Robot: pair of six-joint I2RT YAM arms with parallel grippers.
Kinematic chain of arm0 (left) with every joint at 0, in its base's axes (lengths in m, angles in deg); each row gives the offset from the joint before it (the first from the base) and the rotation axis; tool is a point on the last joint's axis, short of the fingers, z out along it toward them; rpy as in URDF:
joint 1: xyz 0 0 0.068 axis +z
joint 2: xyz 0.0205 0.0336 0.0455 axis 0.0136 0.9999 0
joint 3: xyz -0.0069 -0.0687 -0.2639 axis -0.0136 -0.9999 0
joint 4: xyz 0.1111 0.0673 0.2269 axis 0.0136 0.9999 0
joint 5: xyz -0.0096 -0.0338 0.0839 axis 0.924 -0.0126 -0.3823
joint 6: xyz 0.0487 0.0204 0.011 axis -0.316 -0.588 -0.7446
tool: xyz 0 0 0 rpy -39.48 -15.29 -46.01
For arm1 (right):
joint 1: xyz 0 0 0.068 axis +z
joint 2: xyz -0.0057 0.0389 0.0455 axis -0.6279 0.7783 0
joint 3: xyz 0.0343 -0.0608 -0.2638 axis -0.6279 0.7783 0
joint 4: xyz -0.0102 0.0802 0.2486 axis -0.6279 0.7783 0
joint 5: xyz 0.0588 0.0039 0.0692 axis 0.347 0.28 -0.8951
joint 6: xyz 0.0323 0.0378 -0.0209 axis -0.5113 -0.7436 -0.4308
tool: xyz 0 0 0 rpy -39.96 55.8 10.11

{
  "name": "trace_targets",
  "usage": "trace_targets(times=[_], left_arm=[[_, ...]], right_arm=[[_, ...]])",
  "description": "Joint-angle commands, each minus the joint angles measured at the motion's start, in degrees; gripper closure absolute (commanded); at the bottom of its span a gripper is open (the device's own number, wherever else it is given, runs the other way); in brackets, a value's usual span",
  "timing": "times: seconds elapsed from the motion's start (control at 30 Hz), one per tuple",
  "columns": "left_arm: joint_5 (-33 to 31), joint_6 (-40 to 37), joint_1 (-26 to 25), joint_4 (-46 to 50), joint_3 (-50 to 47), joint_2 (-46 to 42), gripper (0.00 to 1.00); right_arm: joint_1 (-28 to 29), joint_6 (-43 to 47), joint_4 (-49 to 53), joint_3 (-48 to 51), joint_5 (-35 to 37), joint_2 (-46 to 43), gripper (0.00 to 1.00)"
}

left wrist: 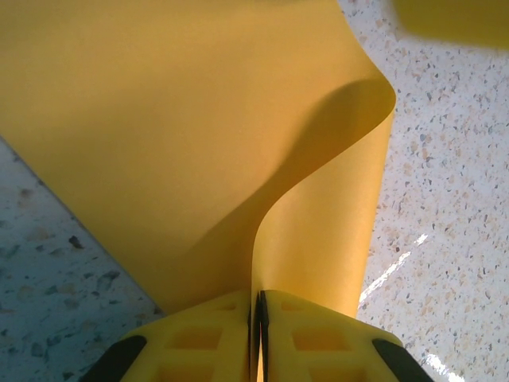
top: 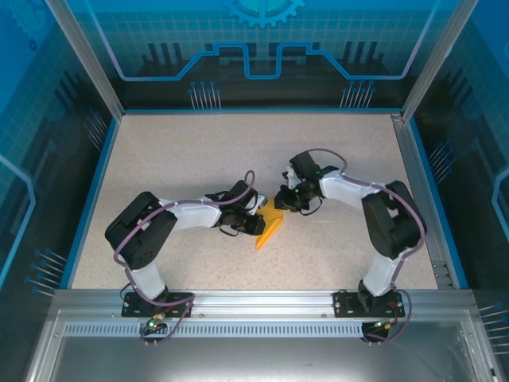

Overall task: Fold a paper plane with a square sheet of paper (pick it up from the middle)
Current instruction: Third fold the triangle at the center of the table.

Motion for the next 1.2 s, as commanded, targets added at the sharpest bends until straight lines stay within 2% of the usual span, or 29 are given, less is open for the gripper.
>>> trace_targets(times=[0.0,0.13,0.23,0.5,1.17], left_arm=[[-0.6,-0.3,0.3,0.9,0.3,1.5,0.87],[-0.5,0.0,0.3,0.6,0.3,1.5,0.87],[-0.5,-0.1,0.4,0.6,0.2,1.5,0.87],[-0.3,-0.1,0.4,0.6,0.3,1.5,0.87],[-0.4,-0.3,0.3,0.8,0.5,2.1,0.87]], right_arm=[[-1.0,-3.5,-4.9,4.7,-2.6,-5.5,0.86],[-0.1,-8.4,-14.1,12.5,-8.0,-8.9,0.91],[1.7,-11.3,-18.7,15.8,-9.4,-9.4,0.92],[5.3,-12.9,-20.1,14.5,-9.1,-5.4,0.91],[5.6,-11.9,-19.8,17.7,-5.7,1.6,0.89]])
